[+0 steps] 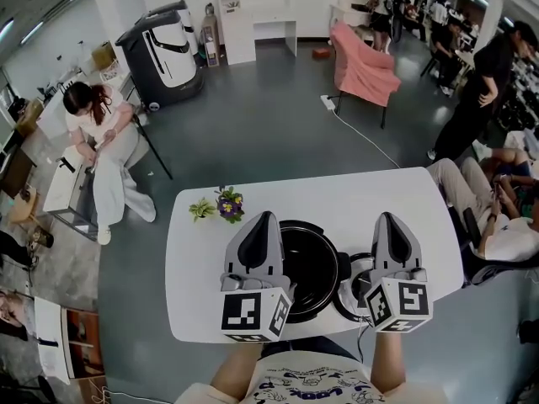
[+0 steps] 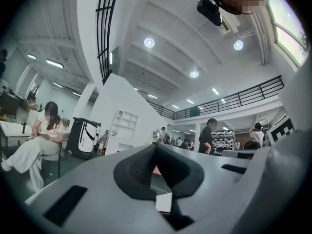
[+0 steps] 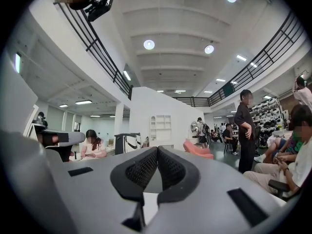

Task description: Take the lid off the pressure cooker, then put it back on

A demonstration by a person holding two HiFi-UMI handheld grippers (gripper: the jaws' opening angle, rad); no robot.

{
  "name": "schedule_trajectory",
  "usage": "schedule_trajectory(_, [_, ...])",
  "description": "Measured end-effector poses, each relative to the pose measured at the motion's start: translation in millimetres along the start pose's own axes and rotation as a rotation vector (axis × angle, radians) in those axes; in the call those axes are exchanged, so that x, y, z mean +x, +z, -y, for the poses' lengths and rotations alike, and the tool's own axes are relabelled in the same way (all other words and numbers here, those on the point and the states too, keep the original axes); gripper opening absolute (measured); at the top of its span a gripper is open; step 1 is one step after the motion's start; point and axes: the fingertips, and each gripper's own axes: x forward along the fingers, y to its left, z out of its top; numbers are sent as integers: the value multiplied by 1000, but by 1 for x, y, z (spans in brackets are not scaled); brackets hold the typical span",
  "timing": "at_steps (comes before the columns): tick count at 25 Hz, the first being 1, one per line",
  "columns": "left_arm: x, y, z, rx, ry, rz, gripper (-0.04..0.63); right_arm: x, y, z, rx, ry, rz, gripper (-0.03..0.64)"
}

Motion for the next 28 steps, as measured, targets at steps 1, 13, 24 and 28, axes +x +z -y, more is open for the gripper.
schedule_trajectory(1, [0, 0, 0, 0, 0, 0, 14, 0, 0, 0, 1, 0, -1, 11])
schedule_trajectory(13, [7, 2, 0, -1, -12, -1, 14, 4, 1, 8, 5, -17, -21, 11])
schedule_trajectory(24, [11, -7, 5, -3, -31, -25, 14, 4, -14, 15, 9, -25, -73, 11])
schedule_trajectory(28, [13, -13, 5, -1, -31, -39, 14, 4, -27, 23, 11, -35, -111, 12])
